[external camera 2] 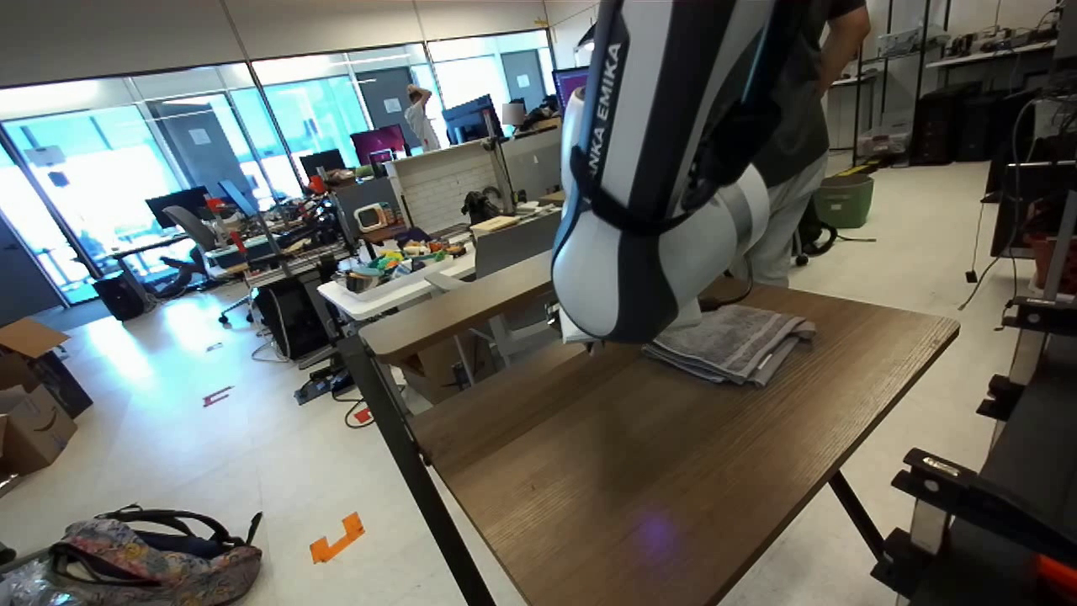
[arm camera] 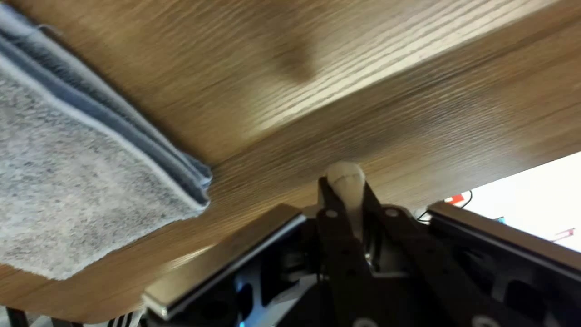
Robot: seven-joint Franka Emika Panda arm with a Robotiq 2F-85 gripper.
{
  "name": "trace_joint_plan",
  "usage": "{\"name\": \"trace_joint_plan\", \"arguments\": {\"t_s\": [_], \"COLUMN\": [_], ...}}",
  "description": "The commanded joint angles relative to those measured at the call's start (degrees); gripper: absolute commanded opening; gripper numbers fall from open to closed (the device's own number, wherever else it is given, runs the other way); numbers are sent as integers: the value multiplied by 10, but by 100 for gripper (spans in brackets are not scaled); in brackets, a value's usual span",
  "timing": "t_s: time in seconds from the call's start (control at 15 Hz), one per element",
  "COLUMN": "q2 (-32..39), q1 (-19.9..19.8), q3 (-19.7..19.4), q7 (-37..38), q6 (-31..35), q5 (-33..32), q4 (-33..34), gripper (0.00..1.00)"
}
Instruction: Move the cookie backwards, wipe the tabletop with the grey towel
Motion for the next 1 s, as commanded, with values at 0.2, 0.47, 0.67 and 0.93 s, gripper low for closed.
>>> {"name": "trace_joint_plan", "arguments": {"t_s": [0.2, 0.47, 0.67, 0.93], "q2": [72, 55, -5, -97], "q1": [26, 8, -28, -66], "q3": [-17, 5, 52, 86], "q7": [97, 88, 27, -38], "q6": [-56, -62, -71, -76], "q5": [-14, -32, -68, -97], "q4": [103, 86, 36, -46], "gripper": [3, 51, 72, 99]}}
